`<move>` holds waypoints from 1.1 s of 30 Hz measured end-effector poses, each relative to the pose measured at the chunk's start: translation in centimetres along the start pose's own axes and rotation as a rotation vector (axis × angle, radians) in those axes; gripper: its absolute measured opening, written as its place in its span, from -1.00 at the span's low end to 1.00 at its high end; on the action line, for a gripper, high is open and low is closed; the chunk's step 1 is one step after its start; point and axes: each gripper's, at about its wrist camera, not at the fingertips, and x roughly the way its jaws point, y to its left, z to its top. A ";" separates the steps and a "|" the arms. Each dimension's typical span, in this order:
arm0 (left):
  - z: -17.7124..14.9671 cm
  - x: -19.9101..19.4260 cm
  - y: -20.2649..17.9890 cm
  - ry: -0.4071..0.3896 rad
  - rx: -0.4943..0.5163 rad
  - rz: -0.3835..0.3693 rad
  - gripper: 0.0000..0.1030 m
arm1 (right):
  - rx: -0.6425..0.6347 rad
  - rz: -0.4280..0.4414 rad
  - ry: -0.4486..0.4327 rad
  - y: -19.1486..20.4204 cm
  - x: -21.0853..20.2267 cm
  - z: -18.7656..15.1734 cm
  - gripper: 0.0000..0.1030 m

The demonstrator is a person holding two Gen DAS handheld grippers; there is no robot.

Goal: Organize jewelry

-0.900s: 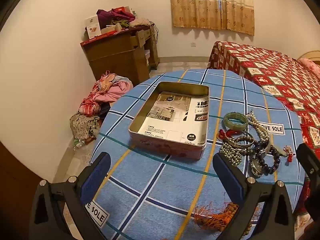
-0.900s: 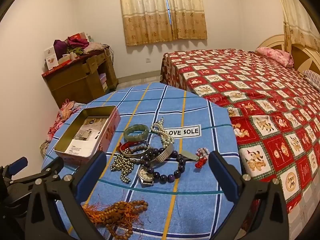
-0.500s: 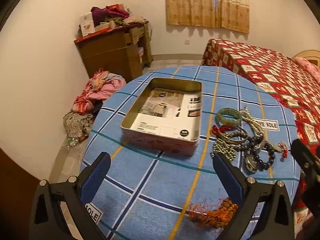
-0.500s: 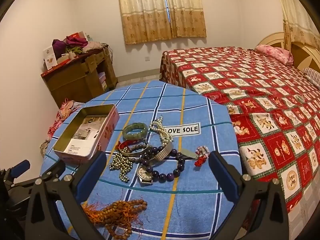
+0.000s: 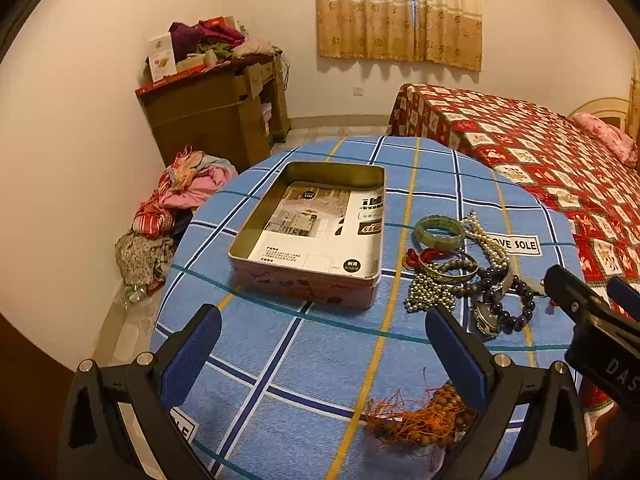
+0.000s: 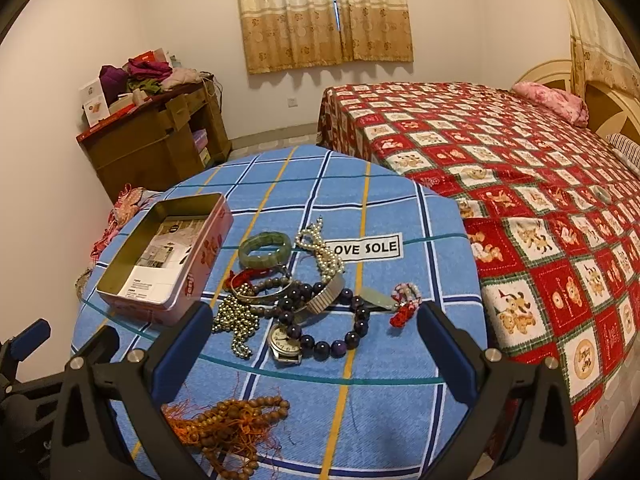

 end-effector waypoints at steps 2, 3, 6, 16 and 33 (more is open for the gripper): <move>0.0 -0.1 -0.2 -0.003 0.009 -0.004 0.98 | 0.004 -0.005 0.003 -0.2 0.1 0.0 1.00; 0.0 -0.1 -0.2 -0.002 0.009 -0.007 0.98 | 0.006 -0.006 0.004 -0.3 0.1 0.0 1.00; 0.0 -0.2 -0.3 -0.002 0.008 -0.008 0.97 | 0.013 -0.015 0.009 -0.6 0.2 0.1 1.00; 0.0 -0.3 -0.5 -0.003 0.012 0.005 0.98 | 0.014 -0.028 0.013 -0.9 0.2 -0.1 1.00; -0.2 -0.2 -0.5 0.005 0.017 0.012 0.97 | 0.011 -0.053 0.025 -1.1 0.6 -0.1 1.00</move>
